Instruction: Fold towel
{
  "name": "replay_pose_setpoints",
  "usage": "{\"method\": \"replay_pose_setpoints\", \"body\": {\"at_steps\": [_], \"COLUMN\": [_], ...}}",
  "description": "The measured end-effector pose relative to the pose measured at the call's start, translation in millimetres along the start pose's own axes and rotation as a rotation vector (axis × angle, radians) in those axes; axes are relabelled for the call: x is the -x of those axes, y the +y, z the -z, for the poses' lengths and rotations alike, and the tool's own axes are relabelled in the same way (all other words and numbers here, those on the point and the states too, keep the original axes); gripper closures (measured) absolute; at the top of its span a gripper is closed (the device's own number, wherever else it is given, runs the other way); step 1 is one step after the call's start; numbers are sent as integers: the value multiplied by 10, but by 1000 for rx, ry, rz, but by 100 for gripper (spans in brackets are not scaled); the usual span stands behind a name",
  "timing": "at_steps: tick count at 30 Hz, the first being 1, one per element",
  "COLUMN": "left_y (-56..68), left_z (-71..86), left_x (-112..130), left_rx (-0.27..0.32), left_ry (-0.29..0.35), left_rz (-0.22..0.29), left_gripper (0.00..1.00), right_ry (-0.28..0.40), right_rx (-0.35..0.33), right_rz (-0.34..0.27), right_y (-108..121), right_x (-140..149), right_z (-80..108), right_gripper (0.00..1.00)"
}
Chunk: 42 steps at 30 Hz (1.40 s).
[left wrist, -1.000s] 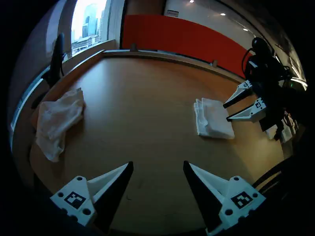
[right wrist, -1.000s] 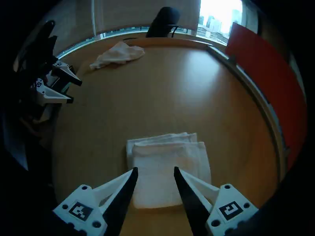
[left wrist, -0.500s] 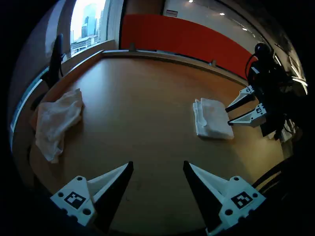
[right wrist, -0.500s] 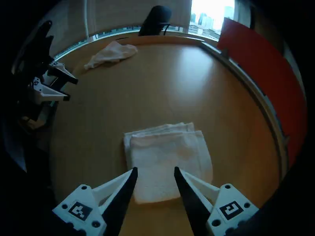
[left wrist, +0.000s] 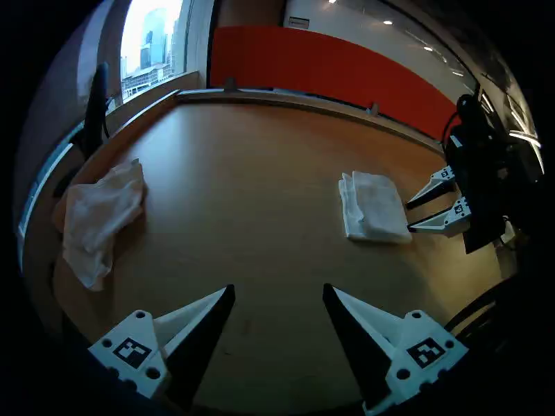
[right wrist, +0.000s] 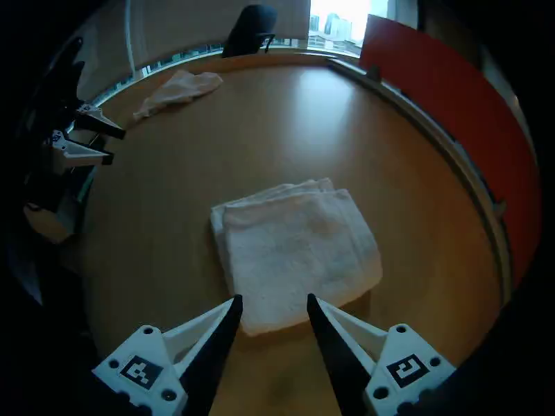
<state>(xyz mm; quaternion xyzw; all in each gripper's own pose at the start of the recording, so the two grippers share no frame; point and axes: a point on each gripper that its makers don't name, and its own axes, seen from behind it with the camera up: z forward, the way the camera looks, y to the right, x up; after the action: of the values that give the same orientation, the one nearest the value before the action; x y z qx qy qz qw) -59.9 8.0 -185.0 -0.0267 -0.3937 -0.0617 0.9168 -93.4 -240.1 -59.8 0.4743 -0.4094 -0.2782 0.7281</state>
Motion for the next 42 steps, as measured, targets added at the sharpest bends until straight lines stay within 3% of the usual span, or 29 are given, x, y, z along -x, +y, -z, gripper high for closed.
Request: {"method": "replay_pose_setpoints", "body": {"at_steps": [24,29,35,42], "left_y": [29,22,11,16], "left_z": [21,17,13,0], "left_x": [46,57,53,48], "left_rx": [4,5,5,7], "left_ry": [0,-3,-3,-4], "left_rz": [4,7,8,7], "left_gripper": [6,6,6,6], "right_ry": [-37,-42,-30,-20], "right_rx": [41,72,88,98], "right_rz": [-100,-135,-185,-209], "right_y": [-200,-190,-222,-258], "right_x": [337,374,358,350], "right_z": [-98,-154,-199,-204], "right_gripper": [30,36,53,61]}}
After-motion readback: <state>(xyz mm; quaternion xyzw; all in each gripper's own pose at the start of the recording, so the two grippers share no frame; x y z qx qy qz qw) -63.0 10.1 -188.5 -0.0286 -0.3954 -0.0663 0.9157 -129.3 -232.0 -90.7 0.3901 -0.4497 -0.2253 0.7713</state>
